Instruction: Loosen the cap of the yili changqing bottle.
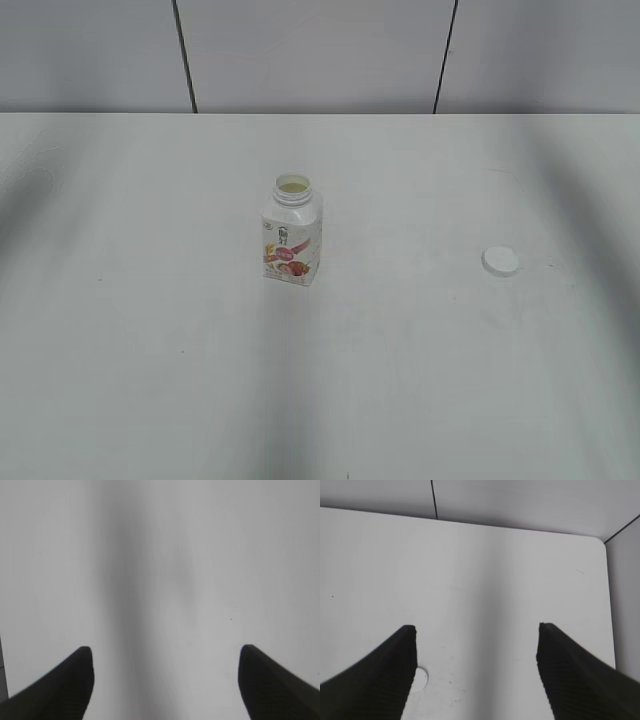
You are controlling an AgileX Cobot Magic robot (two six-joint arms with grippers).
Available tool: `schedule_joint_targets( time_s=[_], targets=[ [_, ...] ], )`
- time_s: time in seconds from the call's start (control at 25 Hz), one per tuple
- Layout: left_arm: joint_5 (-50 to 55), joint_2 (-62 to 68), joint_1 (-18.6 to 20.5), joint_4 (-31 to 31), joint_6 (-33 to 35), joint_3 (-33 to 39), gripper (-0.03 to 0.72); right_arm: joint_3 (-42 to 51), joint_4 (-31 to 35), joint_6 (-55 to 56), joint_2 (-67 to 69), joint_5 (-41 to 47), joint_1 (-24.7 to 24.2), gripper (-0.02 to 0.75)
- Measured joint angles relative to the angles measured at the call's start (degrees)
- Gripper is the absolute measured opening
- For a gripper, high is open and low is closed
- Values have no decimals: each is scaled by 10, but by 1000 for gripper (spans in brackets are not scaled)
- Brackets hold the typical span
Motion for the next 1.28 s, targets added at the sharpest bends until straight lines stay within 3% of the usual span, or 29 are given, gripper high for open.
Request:
schedule_joint_targets(
  time_s=[0.32, 0.48, 1.0, 1.28],
  targets=[
    [1, -137, 0, -59, -4, 1, 544, 117, 2, 0, -120, 1, -1, 589],
    [0, -211, 0, -66, -4, 43, 544, 210, 13, 0, -194, 1, -1, 589],
    [-37, -519, 0, -68, -4, 362, 544, 471, 36, 0, -408, -22, -1, 589],
    [-32, -647, 0, -68, -21, 488, 544, 602, 36, 0, -469, -48, -1, 588]
  ],
)
